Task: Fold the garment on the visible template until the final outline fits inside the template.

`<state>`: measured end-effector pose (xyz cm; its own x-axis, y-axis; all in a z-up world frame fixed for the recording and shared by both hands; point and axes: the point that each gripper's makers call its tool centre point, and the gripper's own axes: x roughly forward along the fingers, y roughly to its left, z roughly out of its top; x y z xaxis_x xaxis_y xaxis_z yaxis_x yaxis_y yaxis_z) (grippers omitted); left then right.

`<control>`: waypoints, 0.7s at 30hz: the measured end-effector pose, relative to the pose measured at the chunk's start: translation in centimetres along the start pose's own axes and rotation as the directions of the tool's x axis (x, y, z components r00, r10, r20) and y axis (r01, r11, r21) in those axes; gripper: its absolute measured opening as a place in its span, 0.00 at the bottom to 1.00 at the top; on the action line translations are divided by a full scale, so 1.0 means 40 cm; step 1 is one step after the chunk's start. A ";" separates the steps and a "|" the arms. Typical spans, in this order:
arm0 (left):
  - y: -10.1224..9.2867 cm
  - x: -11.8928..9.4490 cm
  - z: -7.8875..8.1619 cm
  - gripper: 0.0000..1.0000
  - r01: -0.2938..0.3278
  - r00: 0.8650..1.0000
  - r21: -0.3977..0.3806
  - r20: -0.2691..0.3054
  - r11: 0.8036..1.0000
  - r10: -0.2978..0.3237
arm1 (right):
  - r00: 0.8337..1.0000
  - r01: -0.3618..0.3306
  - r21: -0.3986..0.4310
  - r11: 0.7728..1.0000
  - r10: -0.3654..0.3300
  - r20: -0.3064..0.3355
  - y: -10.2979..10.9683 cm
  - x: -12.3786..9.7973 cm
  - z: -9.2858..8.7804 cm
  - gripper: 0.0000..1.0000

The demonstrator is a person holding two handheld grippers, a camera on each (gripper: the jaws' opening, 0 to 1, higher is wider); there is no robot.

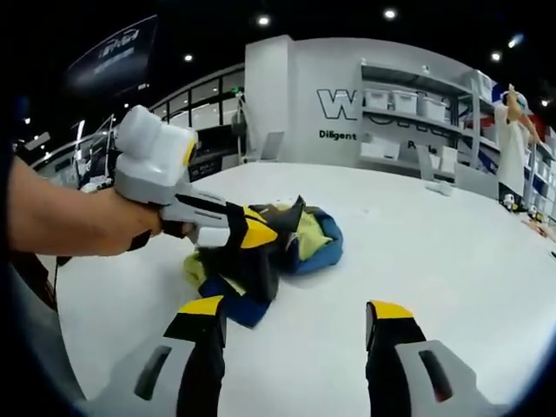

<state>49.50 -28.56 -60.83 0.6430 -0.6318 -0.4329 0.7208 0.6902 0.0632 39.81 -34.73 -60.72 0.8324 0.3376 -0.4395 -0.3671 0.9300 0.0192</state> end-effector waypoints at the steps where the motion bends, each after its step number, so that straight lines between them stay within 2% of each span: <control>1: 0.002 -0.008 0.002 0.00 -0.004 1.000 0.000 0.004 1.000 0.004 | 1.000 -0.001 -0.001 1.000 0.001 0.001 0.001 0.000 0.001 0.66; 11: 0.013 -0.081 0.043 0.00 -0.019 0.998 -0.001 0.059 1.000 0.019 | 1.000 -0.010 -0.020 1.000 0.010 0.017 0.019 -0.007 0.020 0.67; 17: 0.022 -0.161 0.096 0.00 -0.036 0.991 -0.001 0.128 0.999 0.036 | 0.999 -0.011 -0.032 0.999 0.012 0.030 0.027 -0.011 0.036 0.67; 21: 0.031 -0.217 0.108 0.00 -0.050 0.987 0.007 0.155 0.999 0.048 | 0.999 -0.014 -0.043 0.999 0.016 0.035 0.036 -0.015 0.042 0.67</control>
<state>45.92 -23.73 -53.12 0.7093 -0.6446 -0.2851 0.6895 0.7185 0.0908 39.46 -33.36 -58.93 0.8405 0.3569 -0.4077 -0.3963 0.9180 -0.0135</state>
